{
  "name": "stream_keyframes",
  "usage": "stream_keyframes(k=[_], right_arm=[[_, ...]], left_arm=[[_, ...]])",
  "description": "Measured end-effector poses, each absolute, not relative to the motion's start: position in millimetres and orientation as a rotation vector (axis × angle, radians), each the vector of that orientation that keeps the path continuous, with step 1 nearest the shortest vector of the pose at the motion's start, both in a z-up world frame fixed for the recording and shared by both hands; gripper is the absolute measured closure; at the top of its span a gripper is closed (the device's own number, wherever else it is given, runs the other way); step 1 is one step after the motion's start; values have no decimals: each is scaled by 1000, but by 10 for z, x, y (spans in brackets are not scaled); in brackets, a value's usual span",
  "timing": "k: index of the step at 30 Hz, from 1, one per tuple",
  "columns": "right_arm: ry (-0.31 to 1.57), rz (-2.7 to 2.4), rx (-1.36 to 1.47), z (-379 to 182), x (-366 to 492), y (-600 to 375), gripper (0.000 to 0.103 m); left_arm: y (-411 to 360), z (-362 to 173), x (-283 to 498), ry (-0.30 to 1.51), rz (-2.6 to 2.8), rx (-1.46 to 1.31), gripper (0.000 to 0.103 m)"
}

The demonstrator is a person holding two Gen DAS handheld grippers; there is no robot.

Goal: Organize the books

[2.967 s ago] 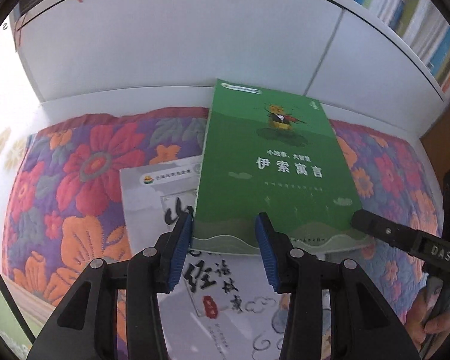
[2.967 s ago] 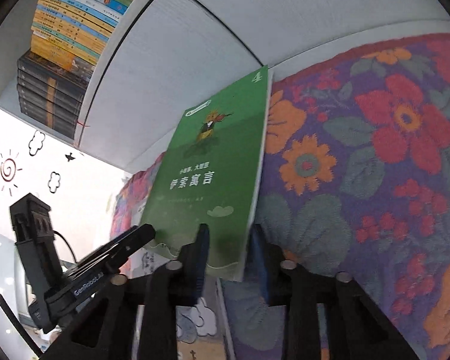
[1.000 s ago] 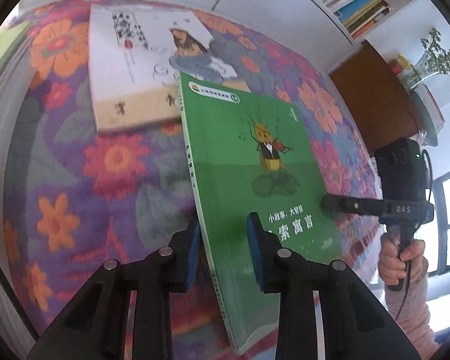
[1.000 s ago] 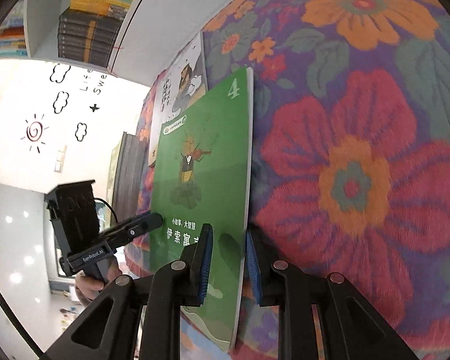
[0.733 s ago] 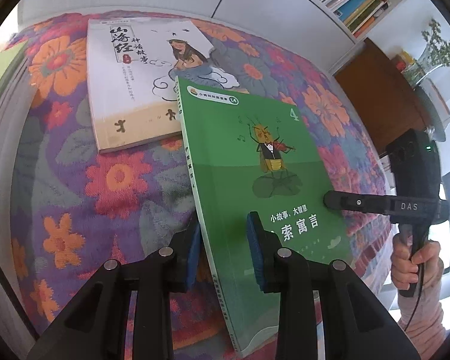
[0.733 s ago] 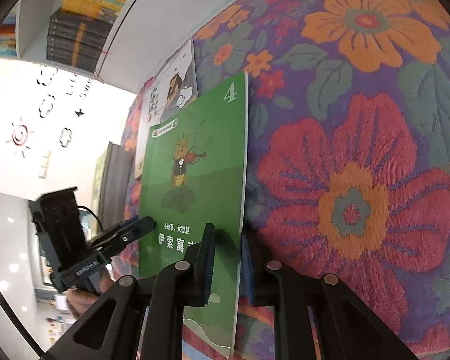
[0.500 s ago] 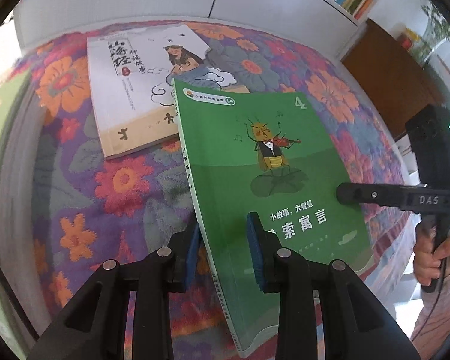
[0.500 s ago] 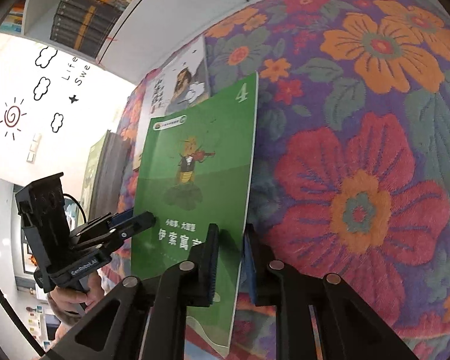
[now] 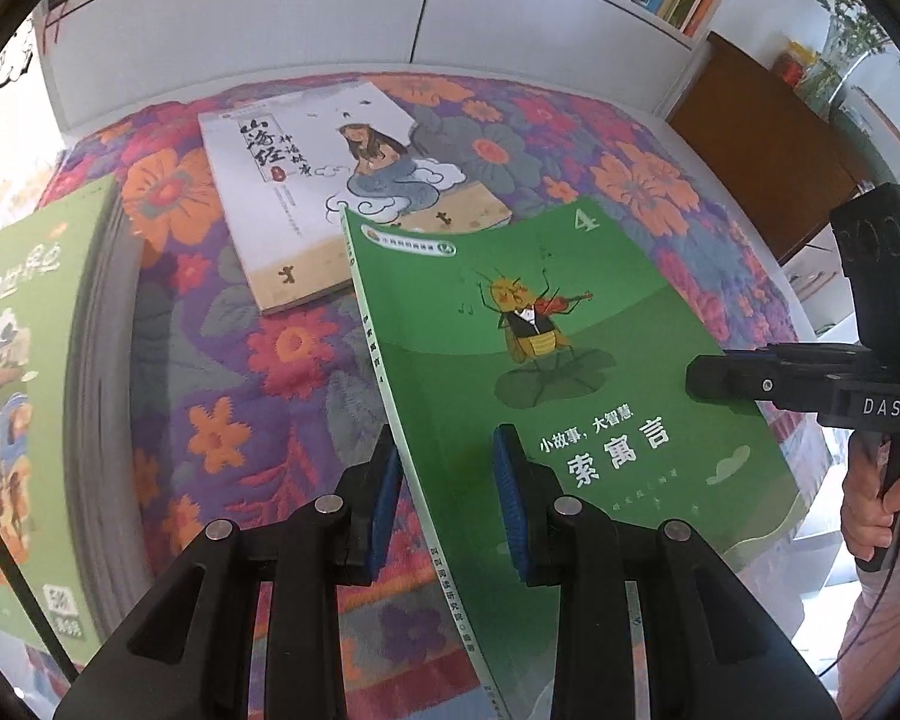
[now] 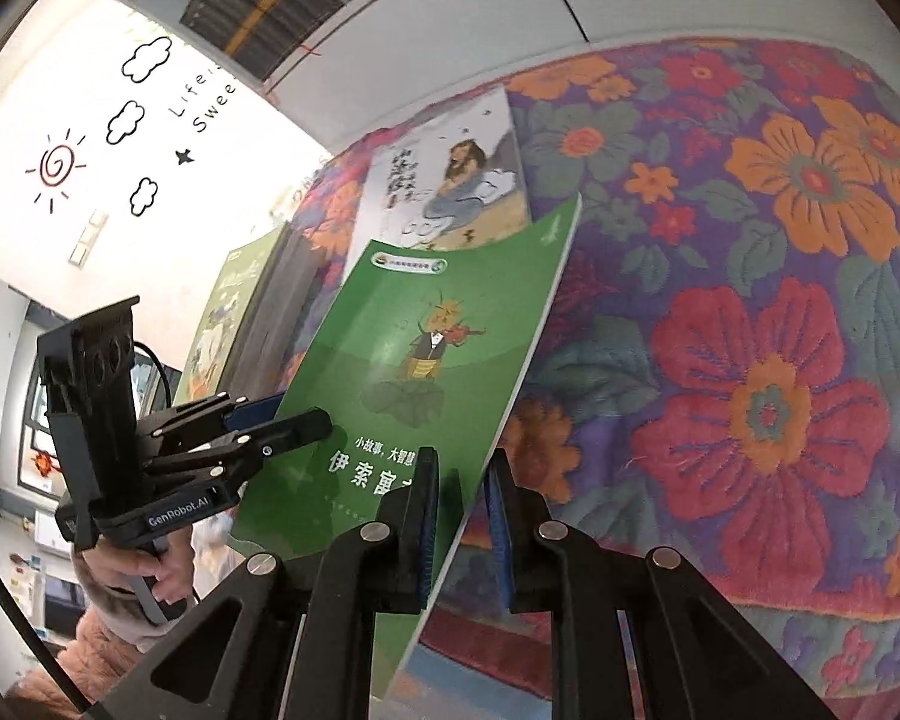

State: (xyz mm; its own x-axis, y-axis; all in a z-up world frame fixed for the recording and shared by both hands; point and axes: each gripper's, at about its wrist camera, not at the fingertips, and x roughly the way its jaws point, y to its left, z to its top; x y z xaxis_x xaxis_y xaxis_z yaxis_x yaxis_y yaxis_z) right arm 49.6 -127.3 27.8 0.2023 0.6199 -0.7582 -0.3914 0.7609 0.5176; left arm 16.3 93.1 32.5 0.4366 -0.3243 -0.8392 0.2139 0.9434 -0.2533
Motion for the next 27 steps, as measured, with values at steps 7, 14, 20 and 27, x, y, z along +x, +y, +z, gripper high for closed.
stream_keyframes(k=[7, 14, 20, 27], right_arm=[[1141, 733, 210, 412, 334, -1253, 87], [1097, 745, 195, 544, 193, -1237, 87], [1061, 761, 170, 679, 68, -1152, 87], [1033, 780, 156, 816, 41, -980, 87]], left_arm=[[961, 456, 38, 1039, -346, -123, 76], [1039, 618, -96, 1002, -360, -130, 76], [1127, 732, -152, 976, -353, -121, 76], [1262, 909, -194, 927, -318, -93, 76]])
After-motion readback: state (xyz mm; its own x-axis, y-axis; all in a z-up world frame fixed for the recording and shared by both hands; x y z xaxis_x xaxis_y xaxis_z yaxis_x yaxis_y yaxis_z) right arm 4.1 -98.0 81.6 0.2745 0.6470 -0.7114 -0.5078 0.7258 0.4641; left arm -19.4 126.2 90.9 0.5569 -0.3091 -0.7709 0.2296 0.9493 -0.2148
